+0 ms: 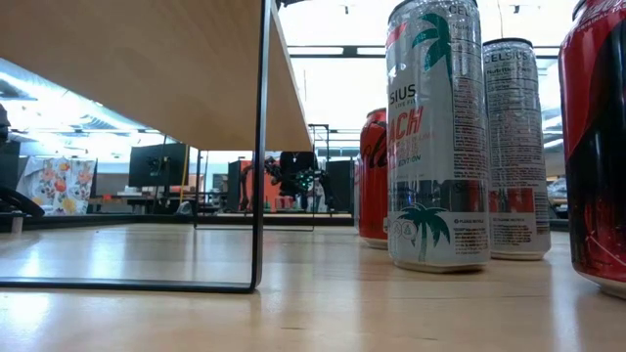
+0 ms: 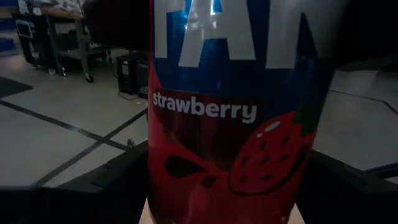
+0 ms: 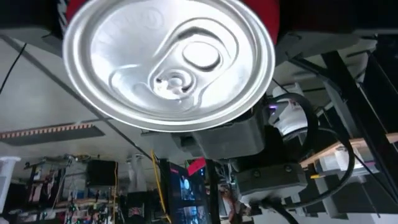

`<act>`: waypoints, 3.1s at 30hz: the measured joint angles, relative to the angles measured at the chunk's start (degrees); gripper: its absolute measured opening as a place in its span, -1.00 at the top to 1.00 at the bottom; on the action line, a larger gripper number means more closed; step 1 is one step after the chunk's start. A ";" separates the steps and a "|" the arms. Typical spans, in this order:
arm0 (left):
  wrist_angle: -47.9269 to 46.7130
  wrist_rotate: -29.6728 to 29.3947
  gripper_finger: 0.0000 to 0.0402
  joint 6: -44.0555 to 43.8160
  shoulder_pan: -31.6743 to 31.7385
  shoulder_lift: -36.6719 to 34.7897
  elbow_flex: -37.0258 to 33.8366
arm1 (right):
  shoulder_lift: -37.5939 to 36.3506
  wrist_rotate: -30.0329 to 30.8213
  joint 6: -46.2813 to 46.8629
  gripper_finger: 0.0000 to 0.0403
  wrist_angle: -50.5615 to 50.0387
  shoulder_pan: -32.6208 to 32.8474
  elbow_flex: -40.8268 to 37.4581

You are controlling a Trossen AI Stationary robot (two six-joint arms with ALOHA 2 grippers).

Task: Pick and place cans onto a shelf
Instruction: Put the orange soda can on the shelf aligned with the other orange soda can, then put the top red-silver soda can on the shelf

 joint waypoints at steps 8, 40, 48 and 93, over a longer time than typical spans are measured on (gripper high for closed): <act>-1.86 0.08 -0.87 -2.11 0.35 0.02 1.74 | -0.25 -4.81 2.20 -0.58 -1.50 -2.41 -0.02; -57.28 -19.51 -0.63 -15.63 -12.05 -20.95 9.33 | 16.78 -2.05 -9.73 -0.55 6.38 -3.31 -2.38; -56.25 -19.52 -0.59 -19.39 -15.86 -25.78 5.82 | 22.19 -1.75 -9.03 -0.55 9.04 -3.70 -2.37; -52.39 -15.74 -0.59 -18.84 -10.77 -27.96 1.95 | 22.71 -5.39 -11.36 -0.86 -7.20 -6.78 14.19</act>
